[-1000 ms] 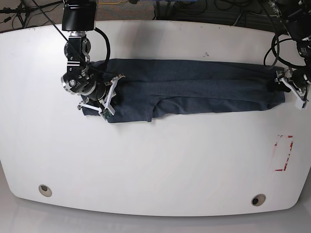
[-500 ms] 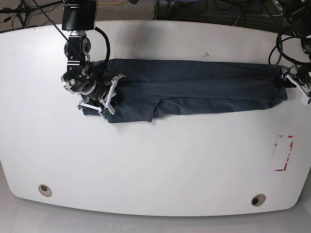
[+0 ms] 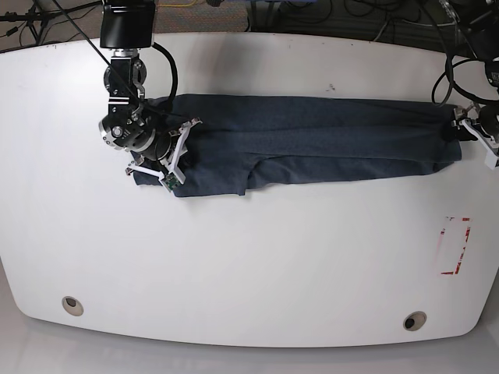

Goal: Fold the T-shirt properly
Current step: 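Stretch the folded strip lengthwise, left gripper pulling its end away, then carry the strip end with the left gripper toward the right gripper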

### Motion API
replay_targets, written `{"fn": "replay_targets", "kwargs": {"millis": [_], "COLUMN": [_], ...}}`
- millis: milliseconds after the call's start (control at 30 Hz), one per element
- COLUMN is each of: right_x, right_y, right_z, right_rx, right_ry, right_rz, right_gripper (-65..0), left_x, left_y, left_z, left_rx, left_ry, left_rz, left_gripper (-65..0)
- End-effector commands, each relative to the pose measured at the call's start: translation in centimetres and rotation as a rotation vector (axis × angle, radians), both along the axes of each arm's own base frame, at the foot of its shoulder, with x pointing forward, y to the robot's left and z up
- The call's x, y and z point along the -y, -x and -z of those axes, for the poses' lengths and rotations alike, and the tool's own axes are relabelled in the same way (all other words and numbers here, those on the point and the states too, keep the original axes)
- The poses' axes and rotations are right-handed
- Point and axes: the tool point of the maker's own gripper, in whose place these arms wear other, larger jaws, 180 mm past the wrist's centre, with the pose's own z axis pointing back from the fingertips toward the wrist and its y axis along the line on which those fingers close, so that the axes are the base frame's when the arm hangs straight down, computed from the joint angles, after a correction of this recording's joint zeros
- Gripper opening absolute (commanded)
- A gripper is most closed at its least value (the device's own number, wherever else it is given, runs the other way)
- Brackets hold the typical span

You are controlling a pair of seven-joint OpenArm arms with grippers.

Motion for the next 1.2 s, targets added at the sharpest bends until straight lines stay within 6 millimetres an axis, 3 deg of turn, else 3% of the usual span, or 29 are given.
{"fn": "replay_targets", "kwargs": {"millis": [0, 267, 433, 567, 700, 767, 900, 1167], "right_x": [0.5, 0.5, 0.4, 0.5, 0.5, 0.6, 0.6, 0.2], "right_y": [0.6, 0.6, 0.6, 0.6, 0.6, 0.6, 0.6, 0.5], "right_z": [0.6, 0.6, 0.6, 0.6, 0.6, 0.5, 0.5, 0.4], "right_rx": [-0.036, -0.035, -0.035, -0.034, -0.034, -0.033, -0.033, -0.03], "right_ry": [0.043, 0.04, 0.039, 0.039, 0.039, 0.038, 0.038, 0.012], "right_rz": [-0.012, -0.012, -0.011, -0.01, -0.008, -0.007, -0.007, -0.005], "right_gripper": [-55.6, -55.6, -55.6, -55.6, -55.6, -55.6, -55.6, -55.6], "left_x": [0.4, 4.5, 5.1, 5.1, 4.9, 5.0, 4.4, 3.2], "left_y": [-0.6, -0.7, -0.3, 0.9, 1.0, 0.9, 0.2, -0.9], "left_z": [-0.4, 1.8, 2.2, 2.9, 2.9, 2.9, 1.4, -4.2], "left_rx": [0.018, -0.025, -0.035, -0.072, -0.071, -0.07, -0.025, 0.078], "left_ry": [-0.006, 0.041, 0.051, 0.052, 0.051, 0.05, 0.019, -0.134], "left_rz": [0.022, 0.105, 0.113, 0.115, 0.11, 0.111, 0.114, 0.156], "left_gripper": [-22.9, -22.9, -23.7, -34.4, -55.1, -60.3, -60.7, -60.7]}}
